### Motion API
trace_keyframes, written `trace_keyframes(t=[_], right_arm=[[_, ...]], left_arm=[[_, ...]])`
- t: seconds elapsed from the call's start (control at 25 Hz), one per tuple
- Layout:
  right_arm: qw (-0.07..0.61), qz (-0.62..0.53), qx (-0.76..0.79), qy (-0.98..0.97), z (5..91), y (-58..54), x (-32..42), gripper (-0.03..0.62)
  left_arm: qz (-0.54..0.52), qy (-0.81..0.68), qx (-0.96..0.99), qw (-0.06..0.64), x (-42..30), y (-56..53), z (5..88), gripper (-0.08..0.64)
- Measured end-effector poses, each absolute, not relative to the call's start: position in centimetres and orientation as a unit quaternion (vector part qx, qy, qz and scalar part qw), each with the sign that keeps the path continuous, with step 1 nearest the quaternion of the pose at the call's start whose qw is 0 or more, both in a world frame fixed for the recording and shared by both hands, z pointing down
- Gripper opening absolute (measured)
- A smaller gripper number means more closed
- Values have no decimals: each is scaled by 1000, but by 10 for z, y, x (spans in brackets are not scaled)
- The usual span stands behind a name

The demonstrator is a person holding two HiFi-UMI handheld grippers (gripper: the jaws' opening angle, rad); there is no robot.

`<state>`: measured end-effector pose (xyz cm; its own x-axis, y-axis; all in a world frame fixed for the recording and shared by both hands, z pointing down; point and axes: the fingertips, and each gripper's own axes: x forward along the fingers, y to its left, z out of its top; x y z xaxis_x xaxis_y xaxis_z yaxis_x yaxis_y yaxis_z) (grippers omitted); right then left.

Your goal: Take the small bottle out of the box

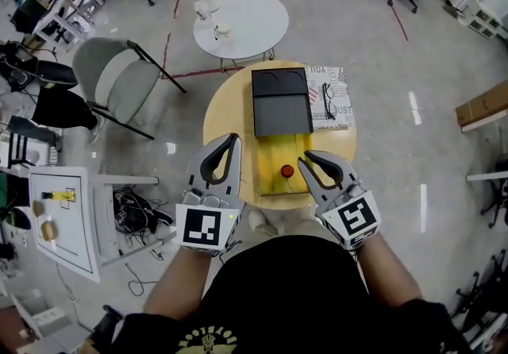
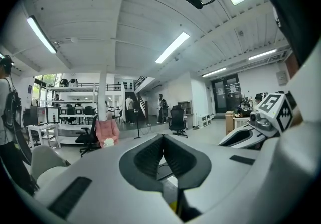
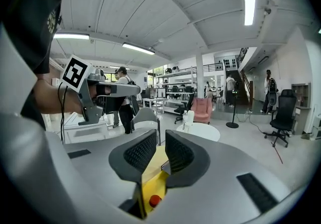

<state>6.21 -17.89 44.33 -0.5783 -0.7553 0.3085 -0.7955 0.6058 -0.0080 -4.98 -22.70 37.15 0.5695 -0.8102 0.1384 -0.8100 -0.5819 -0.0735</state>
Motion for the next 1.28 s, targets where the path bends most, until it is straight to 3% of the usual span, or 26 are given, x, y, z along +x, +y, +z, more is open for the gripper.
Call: trace_keyframes(t=[1.28], right_arm=[[192, 113, 438, -871, 541, -166, 37, 150]], left_arm=[[-90, 461, -883, -4, -90, -220, 379, 14]])
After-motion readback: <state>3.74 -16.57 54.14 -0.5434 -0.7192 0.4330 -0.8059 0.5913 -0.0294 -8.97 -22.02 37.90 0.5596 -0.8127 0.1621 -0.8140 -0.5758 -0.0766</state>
